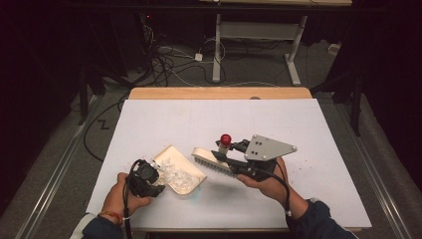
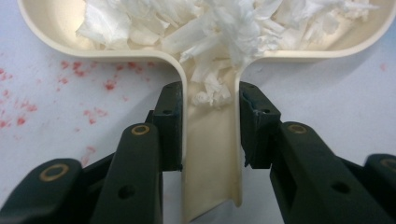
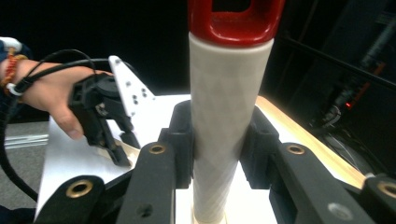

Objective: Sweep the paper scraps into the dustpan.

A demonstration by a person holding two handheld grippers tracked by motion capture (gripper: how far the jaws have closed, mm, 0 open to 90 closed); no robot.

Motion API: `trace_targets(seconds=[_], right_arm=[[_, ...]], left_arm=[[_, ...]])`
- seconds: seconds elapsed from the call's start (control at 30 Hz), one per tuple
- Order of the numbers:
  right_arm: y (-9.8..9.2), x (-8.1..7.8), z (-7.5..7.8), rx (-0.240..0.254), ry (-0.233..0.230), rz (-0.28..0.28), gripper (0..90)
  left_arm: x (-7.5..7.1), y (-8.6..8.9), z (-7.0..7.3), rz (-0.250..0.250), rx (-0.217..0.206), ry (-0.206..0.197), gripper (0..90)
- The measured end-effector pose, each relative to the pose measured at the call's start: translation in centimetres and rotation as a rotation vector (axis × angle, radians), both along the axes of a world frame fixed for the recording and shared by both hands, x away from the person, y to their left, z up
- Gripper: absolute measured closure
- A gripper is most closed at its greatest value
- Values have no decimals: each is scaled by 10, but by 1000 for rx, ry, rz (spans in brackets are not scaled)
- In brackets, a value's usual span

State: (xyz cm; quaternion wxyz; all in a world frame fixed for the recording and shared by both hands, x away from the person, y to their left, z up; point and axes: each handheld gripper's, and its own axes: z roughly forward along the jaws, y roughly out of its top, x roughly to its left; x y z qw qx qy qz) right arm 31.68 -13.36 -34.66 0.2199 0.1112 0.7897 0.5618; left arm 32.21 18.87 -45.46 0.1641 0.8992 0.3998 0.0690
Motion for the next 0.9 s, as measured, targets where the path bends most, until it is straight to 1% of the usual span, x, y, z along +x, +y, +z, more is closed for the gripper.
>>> trace_targets(seconds=[0.03,0.1,0.2,0.33,0.4,0.47,0.53,0.57,0.6,0.67,0.73,0.8,0.9], right_arm=[[-5,1,0,-7,11,-13,701],[-15,1,-1,-17,5,-37,701],[-34,1,-3,-33,4,-73,700],[-64,0,-7,-50,25,-128,700],[-80,-1,-8,-53,37,-154,700],[-97,-3,-8,-44,51,-179,700],[-112,-5,-8,-42,70,-193,700],[-120,-6,-8,-34,77,-199,700],[-127,-7,-8,-28,85,-206,700],[-139,-9,-8,-28,103,-209,700],[-150,-13,-7,-15,112,-214,700],[-158,-16,-5,0,121,-200,700],[-165,-21,-2,-10,147,-161,700]], left_arm=[[1,0,0,4,-2,1,630],[1,-1,1,5,4,0,630],[1,-1,2,10,3,-3,629],[2,1,3,33,-9,-18,629],[3,1,2,50,-15,-21,629],[4,0,0,59,-18,-27,629],[5,0,-1,87,-34,-43,627],[5,0,-2,105,-35,-47,627],[6,1,-3,128,-36,-45,626],[9,2,-3,172,-57,-41,626],[11,4,-4,212,-56,-54,626],[14,8,-5,253,-67,-67,627],[17,15,-6,311,-99,-80,627]])
